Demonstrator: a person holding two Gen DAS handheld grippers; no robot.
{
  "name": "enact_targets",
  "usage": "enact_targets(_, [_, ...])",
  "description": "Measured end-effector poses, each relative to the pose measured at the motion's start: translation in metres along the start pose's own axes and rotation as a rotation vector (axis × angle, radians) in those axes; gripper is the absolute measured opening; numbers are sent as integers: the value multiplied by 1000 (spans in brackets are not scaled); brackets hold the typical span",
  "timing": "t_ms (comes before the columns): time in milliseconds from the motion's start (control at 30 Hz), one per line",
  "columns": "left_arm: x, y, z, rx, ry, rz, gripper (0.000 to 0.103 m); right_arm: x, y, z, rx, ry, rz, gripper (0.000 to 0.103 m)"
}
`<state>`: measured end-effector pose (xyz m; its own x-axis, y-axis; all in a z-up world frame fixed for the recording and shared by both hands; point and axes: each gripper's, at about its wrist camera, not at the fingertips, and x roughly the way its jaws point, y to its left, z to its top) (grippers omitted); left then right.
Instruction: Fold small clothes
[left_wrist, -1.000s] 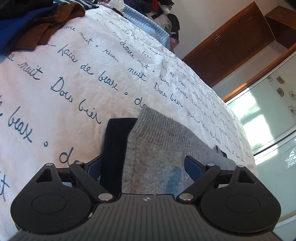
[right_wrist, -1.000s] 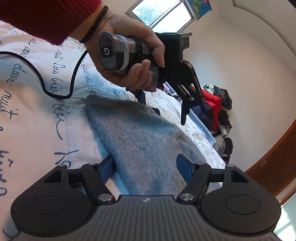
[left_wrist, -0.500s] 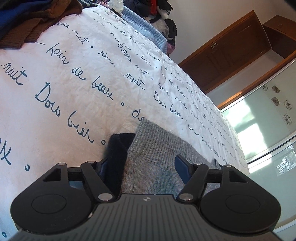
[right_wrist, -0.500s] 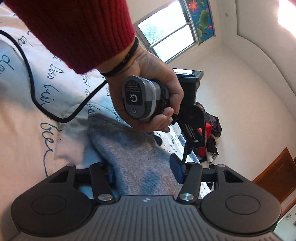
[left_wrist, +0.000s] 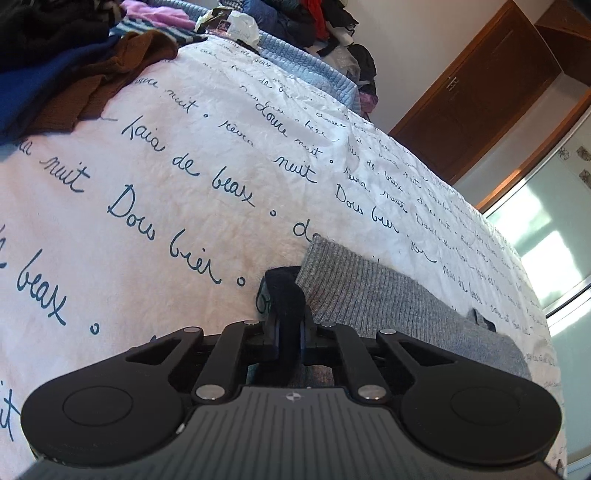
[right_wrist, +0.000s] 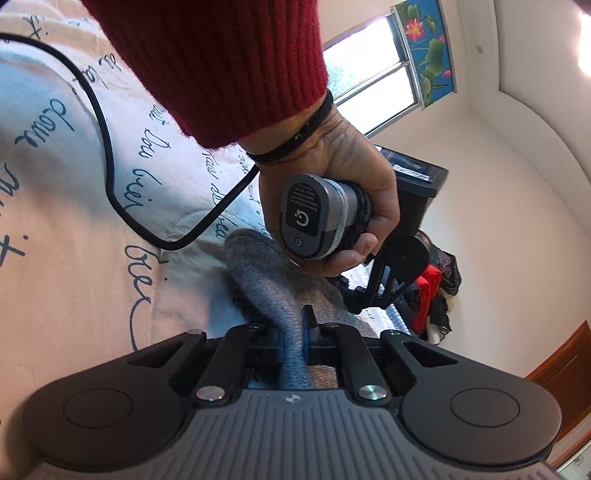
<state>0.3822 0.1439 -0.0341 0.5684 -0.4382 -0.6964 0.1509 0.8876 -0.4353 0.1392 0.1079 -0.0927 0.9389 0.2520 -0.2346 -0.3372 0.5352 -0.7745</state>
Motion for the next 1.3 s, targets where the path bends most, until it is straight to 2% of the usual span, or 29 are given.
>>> enact_targets(100, [-10, -17, -1, 73, -27, 43, 8, -8, -11, -1, 48, -19, 23, 7])
enact_targets(267, [-28, -39, 1, 132, -69, 67, 8, -24, -42, -2, 187, -51, 48, 6])
enact_targets(467, [-49, -65, 3, 173, -118, 89, 8, -49, -96, -18, 477, -85, 106, 6])
enact_targets(633, [-67, -89, 7, 173, -163, 78, 8, -64, -141, -42, 719, -120, 152, 6])
enact_targets(767, [-76, -115, 6, 197, -187, 61, 8, -77, -165, -66, 865, -138, 169, 6])
enact_targets(1000, [-80, -159, 1, 232, -203, 27, 8, -93, -195, -101, 1016, -156, 165, 6])
enact_targets(1300, [-77, -209, -5, 261, -209, -21, 8, -115, -215, -134, 1122, -170, 131, 6])
